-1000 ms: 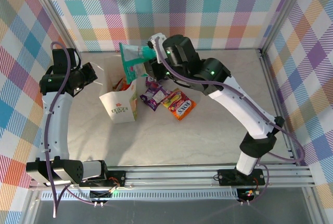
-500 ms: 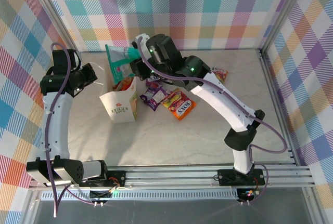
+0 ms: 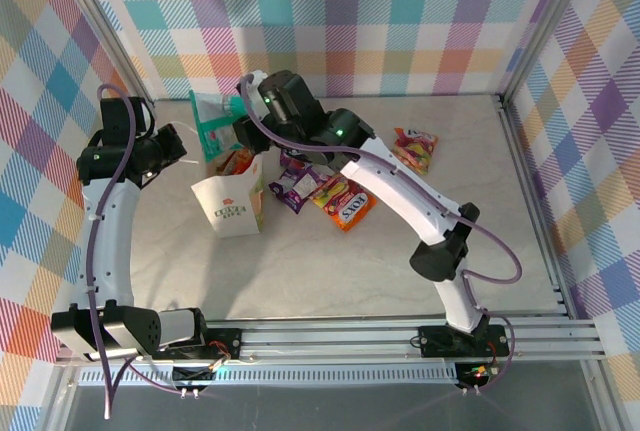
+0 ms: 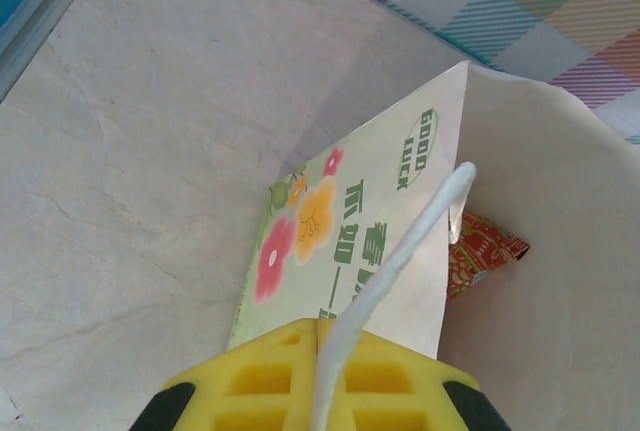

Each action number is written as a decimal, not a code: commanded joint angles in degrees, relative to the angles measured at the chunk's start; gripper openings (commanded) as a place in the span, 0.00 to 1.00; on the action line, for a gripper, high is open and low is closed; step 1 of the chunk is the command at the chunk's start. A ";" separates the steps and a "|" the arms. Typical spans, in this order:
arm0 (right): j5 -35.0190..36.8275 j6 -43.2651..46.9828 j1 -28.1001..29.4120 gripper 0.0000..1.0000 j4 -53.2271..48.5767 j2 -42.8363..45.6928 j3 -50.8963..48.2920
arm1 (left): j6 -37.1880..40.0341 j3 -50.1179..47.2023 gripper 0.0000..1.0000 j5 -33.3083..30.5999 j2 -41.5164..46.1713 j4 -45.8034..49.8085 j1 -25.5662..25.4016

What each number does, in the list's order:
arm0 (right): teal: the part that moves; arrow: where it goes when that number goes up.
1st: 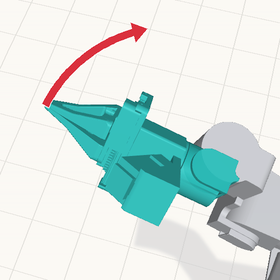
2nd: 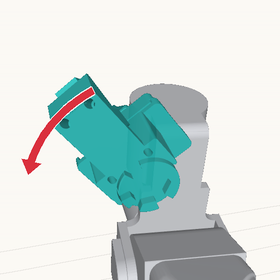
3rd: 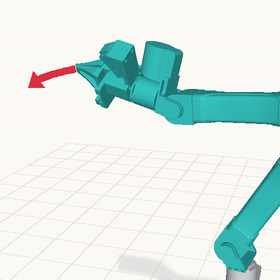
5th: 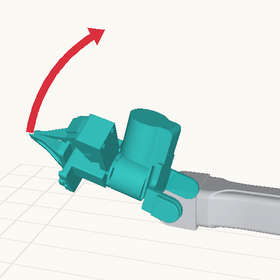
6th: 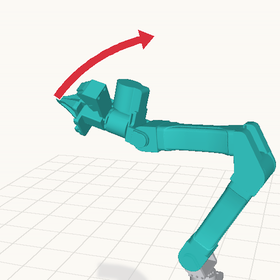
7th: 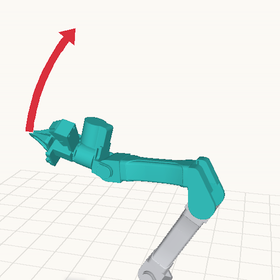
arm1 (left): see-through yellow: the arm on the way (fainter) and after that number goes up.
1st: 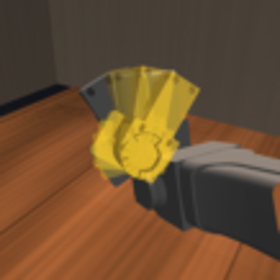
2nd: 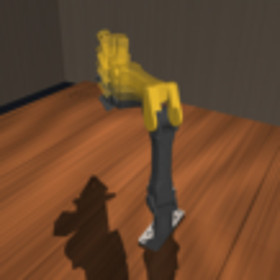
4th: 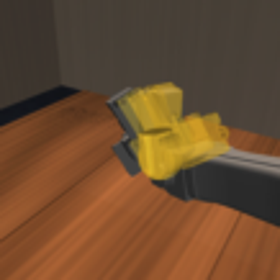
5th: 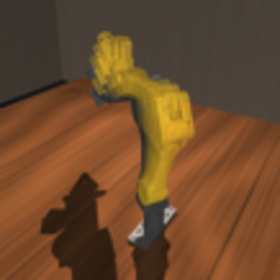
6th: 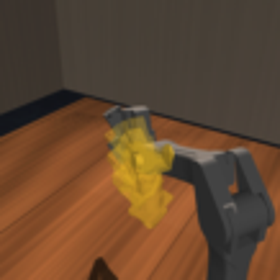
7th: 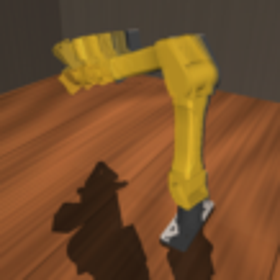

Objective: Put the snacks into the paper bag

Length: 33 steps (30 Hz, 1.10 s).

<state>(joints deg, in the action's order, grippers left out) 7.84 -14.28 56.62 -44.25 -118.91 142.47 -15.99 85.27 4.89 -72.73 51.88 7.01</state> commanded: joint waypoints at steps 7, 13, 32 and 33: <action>-1.33 -4.46 0.29 0.20 6.56 -2.94 3.41 | 0.34 -1.05 0.03 0.73 1.70 -1.48 2.13; 0.39 -5.37 0.18 0.21 7.37 -4.43 3.39 | 0.46 -1.60 0.03 1.56 1.98 -1.52 3.02; 1.46 -8.13 -0.40 0.21 5.37 -7.28 2.94 | 0.28 -1.69 0.03 2.79 2.11 -1.78 3.97; 1.34 -8.22 -0.44 0.21 5.22 -7.43 2.81 | 0.17 -1.87 0.02 2.81 2.20 -1.91 3.95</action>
<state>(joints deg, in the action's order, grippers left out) 8.51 -21.87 56.53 -40.73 -126.08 143.68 -15.84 84.14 6.61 -72.12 50.68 9.69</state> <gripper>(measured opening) 0.214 0.055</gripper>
